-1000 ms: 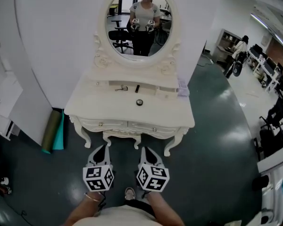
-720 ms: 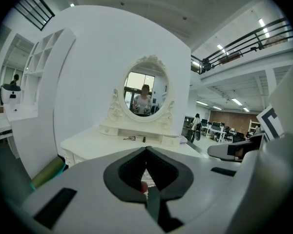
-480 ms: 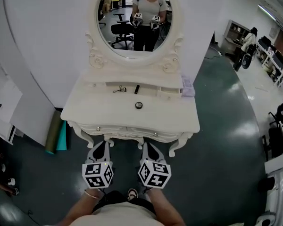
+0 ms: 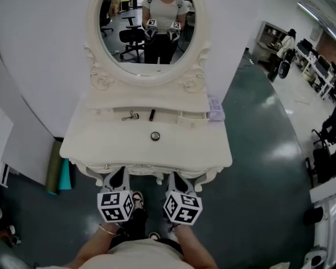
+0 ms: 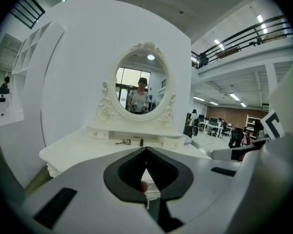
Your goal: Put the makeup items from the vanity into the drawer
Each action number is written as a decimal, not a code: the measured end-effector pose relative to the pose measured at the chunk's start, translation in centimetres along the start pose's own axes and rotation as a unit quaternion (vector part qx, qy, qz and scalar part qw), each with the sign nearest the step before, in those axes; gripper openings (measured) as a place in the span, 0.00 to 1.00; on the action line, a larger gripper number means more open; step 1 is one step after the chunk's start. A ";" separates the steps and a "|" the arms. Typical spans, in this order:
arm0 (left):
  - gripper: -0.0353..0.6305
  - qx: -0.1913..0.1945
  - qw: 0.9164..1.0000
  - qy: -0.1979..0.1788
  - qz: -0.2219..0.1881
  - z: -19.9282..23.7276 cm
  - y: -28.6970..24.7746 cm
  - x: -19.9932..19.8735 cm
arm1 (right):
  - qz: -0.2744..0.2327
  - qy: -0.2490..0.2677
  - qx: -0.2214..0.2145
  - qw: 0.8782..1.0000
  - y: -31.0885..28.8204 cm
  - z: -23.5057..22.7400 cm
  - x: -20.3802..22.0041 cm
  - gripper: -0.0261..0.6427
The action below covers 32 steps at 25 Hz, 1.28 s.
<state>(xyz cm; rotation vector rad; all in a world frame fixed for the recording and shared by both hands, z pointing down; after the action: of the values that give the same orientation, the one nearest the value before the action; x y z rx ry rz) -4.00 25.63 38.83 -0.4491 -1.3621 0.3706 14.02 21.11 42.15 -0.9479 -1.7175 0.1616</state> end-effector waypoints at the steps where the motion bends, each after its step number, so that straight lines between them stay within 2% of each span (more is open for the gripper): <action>1: 0.06 0.004 1.000 -0.004 -0.003 0.2 -0.8 -0.9 | -0.003 -0.002 0.004 1.000 -0.7 0.0 -0.8 0.07; 10: 0.06 0.043 0.999 -0.030 -0.010 4.6 -11.7 -8.7 | -0.024 0.002 0.025 0.999 -11.2 2.4 -8.8 0.07; 18: 0.06 0.073 0.997 -0.009 -0.004 9.2 -19.6 -14.2 | -0.025 0.017 0.058 0.998 -17.7 4.4 -14.6 0.07; 25: 0.06 0.092 0.995 0.009 0.027 10.6 -23.9 -13.6 | -0.003 0.010 0.090 0.996 -20.3 3.6 -14.7 0.07; 32: 0.06 0.073 0.995 0.013 0.067 11.5 -26.1 -11.4 | 0.029 0.008 0.078 0.997 -23.5 2.6 -13.9 0.07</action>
<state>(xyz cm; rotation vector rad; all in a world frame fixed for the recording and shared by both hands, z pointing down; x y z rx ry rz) -17.42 -1.42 44.22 -0.4238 -1.2724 0.5683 0.76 -2.91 43.49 -0.8812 -1.6389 0.3203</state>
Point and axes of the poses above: the fingertips, and each gripper's own axes: y backward along the fingers, z to its left, x out of its underside, the point moved 1 cm from there along y, backward along the fingers, and after that the axes turned 11 degrees about z, right-handed, at the moved point
